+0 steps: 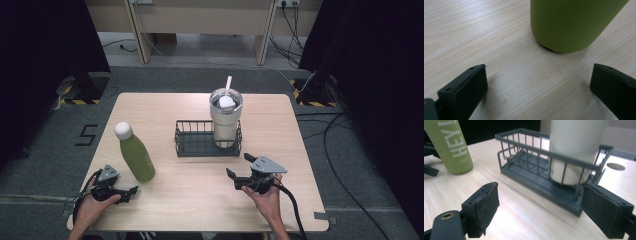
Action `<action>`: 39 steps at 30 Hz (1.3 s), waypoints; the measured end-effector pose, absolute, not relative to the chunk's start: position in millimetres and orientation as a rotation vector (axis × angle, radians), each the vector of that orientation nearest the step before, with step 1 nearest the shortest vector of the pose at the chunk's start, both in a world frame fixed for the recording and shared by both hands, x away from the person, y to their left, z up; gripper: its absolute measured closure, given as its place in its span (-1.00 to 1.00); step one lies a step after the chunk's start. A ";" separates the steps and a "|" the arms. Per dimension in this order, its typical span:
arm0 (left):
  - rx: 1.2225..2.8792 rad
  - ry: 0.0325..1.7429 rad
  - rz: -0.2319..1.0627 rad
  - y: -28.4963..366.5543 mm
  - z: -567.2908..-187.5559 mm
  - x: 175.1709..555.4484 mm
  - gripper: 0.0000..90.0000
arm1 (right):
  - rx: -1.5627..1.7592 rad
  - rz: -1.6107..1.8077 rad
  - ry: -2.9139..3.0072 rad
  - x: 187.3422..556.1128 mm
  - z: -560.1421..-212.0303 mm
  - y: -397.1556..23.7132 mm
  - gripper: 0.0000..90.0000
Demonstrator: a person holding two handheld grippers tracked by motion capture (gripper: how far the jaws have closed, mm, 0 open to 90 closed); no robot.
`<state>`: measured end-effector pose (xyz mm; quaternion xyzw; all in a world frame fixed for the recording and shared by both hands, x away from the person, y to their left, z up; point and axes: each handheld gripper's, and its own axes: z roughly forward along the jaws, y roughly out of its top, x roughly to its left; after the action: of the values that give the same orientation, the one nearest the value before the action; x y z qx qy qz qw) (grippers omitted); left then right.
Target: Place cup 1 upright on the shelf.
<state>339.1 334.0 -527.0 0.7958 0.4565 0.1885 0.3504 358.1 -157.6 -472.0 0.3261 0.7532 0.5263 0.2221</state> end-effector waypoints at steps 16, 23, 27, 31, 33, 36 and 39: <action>2.061 1.182 0.488 334.0 -527.0 339.1 -0.99 | 0.958 1.402 2.139 344.4 -487.5 -167.6 -0.67; 2.061 1.182 0.488 334.0 -527.0 339.1 -0.99 | 0.968 1.378 2.158 339.5 -492.2 -170.7 -0.67; 2.061 1.182 0.488 334.0 -527.0 339.1 -0.99 | 0.985 1.366 2.166 336.9 -494.7 -174.4 -0.67; 2.061 1.182 0.488 334.0 -527.0 339.1 -0.99 | 0.993 1.348 2.178 334.0 -496.5 -177.2 -0.67; 2.061 1.182 0.488 334.0 -527.0 339.1 -0.99 | 1.001 1.337 2.183 332.6 -497.6 -178.5 -0.67; 2.061 1.182 0.488 334.0 -527.0 339.1 -0.99 | 1.006 1.310 2.195 331.2 -499.8 -179.8 -0.67; 2.061 1.182 0.489 333.9 -527.0 339.1 -0.99 | 1.010 1.299 2.201 328.5 -500.3 -181.3 -0.67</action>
<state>339.1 333.9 -527.0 0.7959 0.4564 0.1887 0.3503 328.5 -181.3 -500.3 0.3605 0.7855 0.4634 0.1956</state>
